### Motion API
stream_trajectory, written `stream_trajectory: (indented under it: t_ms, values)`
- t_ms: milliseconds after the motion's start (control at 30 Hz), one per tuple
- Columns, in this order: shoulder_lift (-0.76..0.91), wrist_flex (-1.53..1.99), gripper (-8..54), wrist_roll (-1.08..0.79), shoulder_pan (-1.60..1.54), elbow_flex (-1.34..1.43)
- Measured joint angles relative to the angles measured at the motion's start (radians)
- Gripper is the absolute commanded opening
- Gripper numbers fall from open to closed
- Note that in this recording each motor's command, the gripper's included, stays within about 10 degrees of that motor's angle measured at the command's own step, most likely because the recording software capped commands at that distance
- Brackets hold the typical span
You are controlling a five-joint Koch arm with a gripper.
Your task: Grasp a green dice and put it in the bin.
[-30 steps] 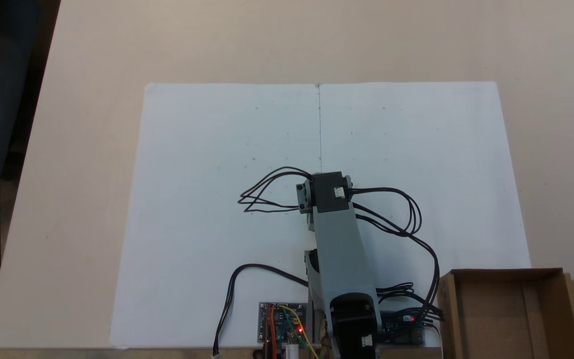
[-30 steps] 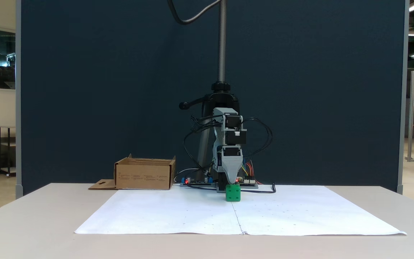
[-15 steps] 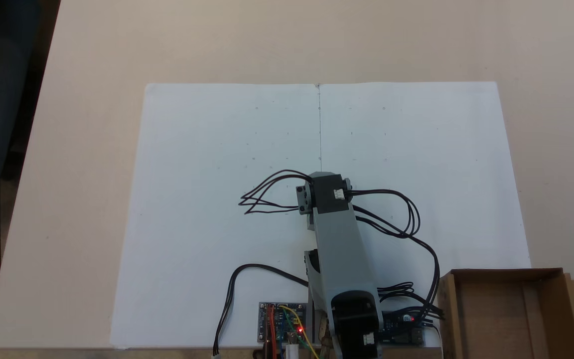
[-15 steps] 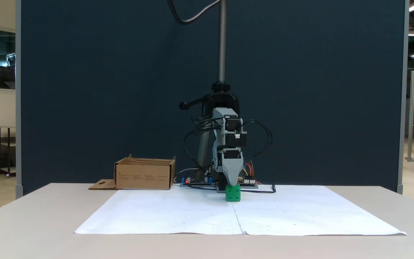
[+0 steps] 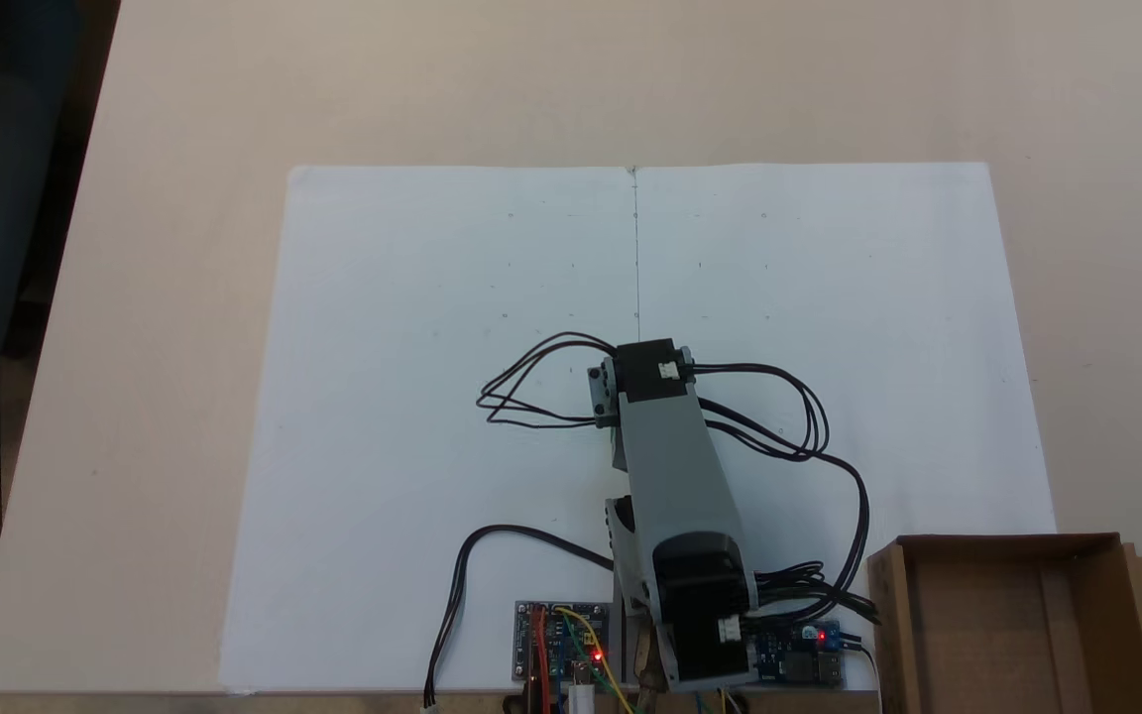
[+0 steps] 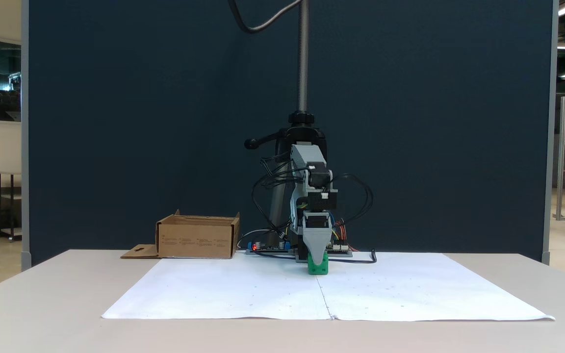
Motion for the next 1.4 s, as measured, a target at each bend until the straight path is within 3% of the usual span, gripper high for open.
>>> stream_trajectory:
  t_ms: [1267,1400]
  values:
    - [-0.066,-0.057,38.7,0.000,0.029,0.032]
    - [-0.066,-0.060,31.8,0.000,0.005,0.032]
